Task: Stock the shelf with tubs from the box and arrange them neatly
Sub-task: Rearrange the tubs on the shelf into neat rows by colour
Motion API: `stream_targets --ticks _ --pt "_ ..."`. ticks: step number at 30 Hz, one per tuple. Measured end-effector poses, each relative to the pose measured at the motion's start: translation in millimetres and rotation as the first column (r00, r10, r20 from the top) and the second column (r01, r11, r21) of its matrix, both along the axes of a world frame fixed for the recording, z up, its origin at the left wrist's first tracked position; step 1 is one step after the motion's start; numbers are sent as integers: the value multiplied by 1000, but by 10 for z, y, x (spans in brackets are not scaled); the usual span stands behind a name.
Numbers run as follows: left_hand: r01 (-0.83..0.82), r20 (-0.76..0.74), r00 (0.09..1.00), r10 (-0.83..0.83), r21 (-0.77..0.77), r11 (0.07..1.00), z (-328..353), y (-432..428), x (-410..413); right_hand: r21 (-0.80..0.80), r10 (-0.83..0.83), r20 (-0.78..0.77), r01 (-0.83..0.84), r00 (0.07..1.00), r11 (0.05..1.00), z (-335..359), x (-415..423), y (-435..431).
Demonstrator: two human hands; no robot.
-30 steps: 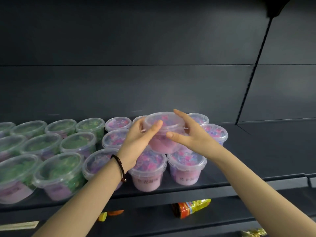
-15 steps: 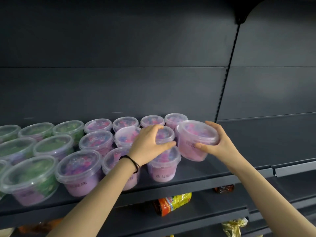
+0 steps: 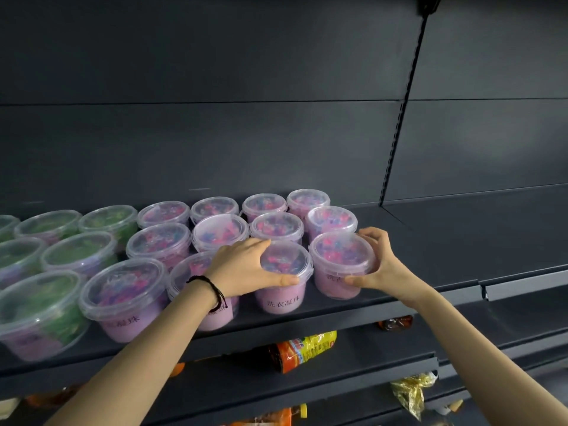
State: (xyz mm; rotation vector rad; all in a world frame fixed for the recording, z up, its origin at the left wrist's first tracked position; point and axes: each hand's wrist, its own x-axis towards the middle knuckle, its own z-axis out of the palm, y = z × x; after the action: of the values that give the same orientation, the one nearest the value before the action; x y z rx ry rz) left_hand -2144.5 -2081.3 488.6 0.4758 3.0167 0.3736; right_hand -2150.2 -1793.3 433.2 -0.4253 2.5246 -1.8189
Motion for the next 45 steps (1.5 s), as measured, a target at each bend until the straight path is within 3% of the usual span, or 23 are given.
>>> stream_targets --ticks 4,7,12,15,18,20,24,27,33,39,42,45 --pt "3 26 1000 -3 5 1000 12 -4 16 111 78 100 -89 992 990 -8 -93 187" --pt "1 24 1000 -1 -7 1000 5 2 19 234 55 105 -79 993 969 33 -115 318" --pt "-4 -7 1000 4 -52 999 -30 20 20 308 41 77 -63 996 949 81 -39 298" --pt "17 -20 1000 -18 -42 999 -9 9 20 378 -9 -27 19 1000 926 130 -12 146" --pt "31 -46 998 -30 19 999 35 -142 39 470 -64 -299 205 952 858 202 5 -113" --pt "40 -46 998 -41 -6 999 53 -347 54 471 7 -418 210 908 856 242 12 -284" --pt "-5 32 999 10 -136 991 62 -731 126 525 244 -400 3 883 851 262 47 -664" --pt "-52 65 996 65 -189 981 87 -856 171 596 316 -392 -24 864 803 226 47 -889" --pt "-109 -20 994 107 -149 983 12 -822 260 634 331 -352 -37 875 772 259 11 -922" --pt "-57 -79 996 48 -109 992 48 -973 196 527 330 -365 -99 871 844 459 -203 -1304" --pt "-110 -198 975 101 -32 993 119 -1294 17 535 312 -329 -96 891 839 511 -398 -1639" --pt "-188 -187 965 186 7 982 181 -1684 -265 571 251 -248 -68 935 818 588 -601 -1944"
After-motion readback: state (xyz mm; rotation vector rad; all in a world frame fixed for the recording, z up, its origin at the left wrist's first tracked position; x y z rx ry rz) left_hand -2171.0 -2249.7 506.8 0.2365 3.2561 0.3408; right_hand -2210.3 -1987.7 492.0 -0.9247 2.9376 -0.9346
